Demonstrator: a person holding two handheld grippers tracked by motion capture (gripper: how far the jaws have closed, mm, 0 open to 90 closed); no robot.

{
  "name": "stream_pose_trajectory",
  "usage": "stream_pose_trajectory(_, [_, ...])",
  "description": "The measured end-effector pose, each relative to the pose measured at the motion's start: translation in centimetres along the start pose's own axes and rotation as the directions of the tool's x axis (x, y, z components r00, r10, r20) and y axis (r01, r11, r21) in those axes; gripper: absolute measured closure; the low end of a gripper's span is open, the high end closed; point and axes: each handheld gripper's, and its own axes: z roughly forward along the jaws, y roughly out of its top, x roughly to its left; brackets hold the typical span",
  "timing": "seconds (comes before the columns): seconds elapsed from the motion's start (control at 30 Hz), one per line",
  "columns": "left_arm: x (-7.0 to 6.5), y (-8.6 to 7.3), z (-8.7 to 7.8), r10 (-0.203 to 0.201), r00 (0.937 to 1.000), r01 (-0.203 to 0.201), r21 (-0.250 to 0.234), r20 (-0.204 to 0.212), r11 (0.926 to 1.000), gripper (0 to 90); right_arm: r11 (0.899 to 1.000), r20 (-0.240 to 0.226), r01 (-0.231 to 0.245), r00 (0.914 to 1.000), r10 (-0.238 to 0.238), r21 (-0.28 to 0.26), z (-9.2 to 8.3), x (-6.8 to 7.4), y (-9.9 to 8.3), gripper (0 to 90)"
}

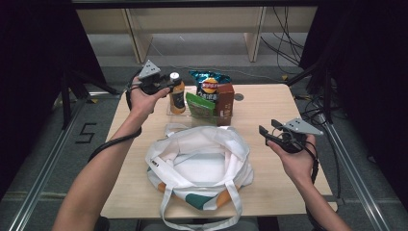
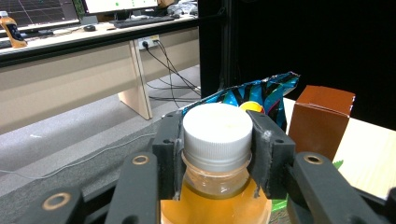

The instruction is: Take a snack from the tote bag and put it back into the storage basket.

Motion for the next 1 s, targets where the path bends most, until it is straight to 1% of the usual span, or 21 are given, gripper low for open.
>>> stream_pose_trajectory(0.03, [-0.02, -0.05, 0.06, -0.006, 1.0, 0.006, -0.002, 0.0, 1.0, 58.7, 1.0, -0.002, -0.012, 0.9999, 0.012, -0.002, 0.01, 0.07, 0.0, 45.4])
stream_pose_trajectory(0.1, [0.03, -0.09, 0.1, -0.001, 1.0, 0.001, 0.001, 0.001, 1.0, 58.7, 1.0, -0.009, 0.006, 0.9999, -0.006, 0.012, -0.03, -0.09, -0.03, 45.4])
stream_pose_trajectory(0.13, [0.04, -0.1, 0.11, -0.001, 1.0, 0.001, 0.003, 0.001, 1.0, 58.6, 1.0, -0.01, -0.006, 0.9999, 0.006, 0.018, -0.07, -0.03, -0.04, 45.4])
stream_pose_trajectory(0.2, [0.05, -0.12, 0.16, -0.005, 1.0, 0.005, 0.003, 0.0, 1.0, 58.6, 1.0, -0.009, -0.011, 0.9999, 0.011, 0.007, -0.03, 0.03, -0.04, 45.4])
stream_pose_trajectory(0.23, [0.06, -0.13, 0.18, -0.005, 1.0, 0.005, 0.002, -0.001, 1.0, 58.6, 1.0, -0.01, 0.006, 0.9999, -0.006, 0.004, -0.01, -0.1, -0.01, 45.4])
stream_pose_trajectory(0.27, [0.06, -0.13, 0.18, -0.005, 1.0, 0.005, 0.002, -0.001, 1.0, 58.6, 1.0, -0.01, 0.006, 0.9999, -0.006, 0.004, -0.01, -0.1, -0.01, 45.4])
stream_pose_trajectory(0.33, [0.08, -0.14, 0.2, -0.004, 1.0, 0.004, 0.003, -0.002, 1.0, 58.6, 1.0, -0.012, -0.011, 0.9999, 0.011, 0.015, -0.08, 0.01, -0.01, 45.4])
stream_pose_trajectory(0.4, [0.14, -0.19, 0.23, -0.001, 1.0, 0.001, 0.006, -0.001, 1.0, 58.6, 1.0, -0.007, -0.012, 0.9999, 0.012, 0.005, -0.03, 0.02, -0.05, 45.4])
stream_pose_trajectory(0.53, [0.16, -0.26, 0.27, -0.002, 1.0, 0.002, 0.007, 0.0, 1.0, 58.7, 1.0, -0.009, -0.011, 0.9999, 0.011, 0.008, -0.03, 0.02, -0.04, 45.4])
stream_pose_trajectory(0.57, [0.21, -0.33, 0.31, -0.001, 1.0, 0.001, 0.01, 0.0, 1.0, 58.6, 1.0, -0.015, 0.004, 0.9999, -0.004, 0.007, 0.05, -0.07, -0.03, 45.4])
stream_pose_trajectory(0.6, [0.21, -0.33, 0.31, -0.001, 1.0, 0.001, 0.01, 0.0, 1.0, 58.7, 1.0, -0.015, 0.004, 0.9999, -0.004, 0.007, 0.05, -0.07, -0.03, 45.4])
stream_pose_trajectory(0.63, [0.27, -0.38, 0.33, -0.002, 1.0, 0.002, 0.013, -0.002, 0.9999, 58.6, 1.0, -0.019, 0.019, 0.9996, -0.019, 0.005, 0.17, -0.15, -0.04, 45.4])
stream_pose_trajectory(0.67, [0.27, -0.38, 0.33, -0.002, 1.0, 0.002, 0.013, -0.002, 0.9999, 58.7, 1.0, -0.019, 0.019, 0.9996, -0.019, 0.005, 0.17, -0.15, -0.04, 45.4])
stream_pose_trajectory(0.7, [0.35, -0.44, 0.32, -0.001, 1.0, 0.001, 0.015, -0.004, 0.9999, 58.6, 1.0, -0.017, 0.018, 0.9997, -0.017, 0.016, 0.1, -0.11, -0.04, 45.4])
stream_pose_trajectory(0.8, [0.39, -0.51, 0.33, -0.005, 1.0, 0.005, 0.018, -0.007, 0.9998, 58.6, 1.0, -0.017, 0.016, 0.9997, -0.016, 0.015, 0.11, -0.08, -0.02, 45.4])
stream_pose_trajectory(0.83, [0.48, -0.56, 0.35, -0.001, 1.0, 0.001, 0.018, -0.008, 0.9998, 58.6, 1.0, -0.017, 0.021, 0.9996, -0.021, 0.003, 0.16, -0.14, -0.04, 45.4])
stream_pose_trajectory(0.87, [0.48, -0.56, 0.35, -0.001, 1.0, 0.001, 0.018, -0.008, 0.9998, 58.6, 1.0, -0.017, 0.022, 0.9996, -0.021, 0.003, 0.15, -0.15, -0.04, 45.4])
stream_pose_trajectory(0.93, [0.52, -0.58, 0.4, -0.003, 1.0, 0.003, 0.017, -0.009, 0.9998, 58.6, 1.0, -0.021, 0.017, 0.9996, -0.017, 0.005, 0.16, -0.15, -0.05, 45.4])
stream_pose_trajectory(0.97, [0.53, -0.59, 0.43, -0.004, 1.0, 0.004, 0.017, -0.009, 0.9999, 58.7, 1.0, -0.011, 0.018, 0.9998, -0.018, 0.013, 0.07, -0.13, -0.04, 45.4])
stream_pose_trajectory(1.0, [0.54, -0.58, 0.44, -0.003, 1.0, 0.003, 0.019, -0.009, 0.9998, 58.7, 1.0, -0.011, 0.018, 0.9998, -0.018, 0.013, 0.07, -0.13, -0.04, 45.4])
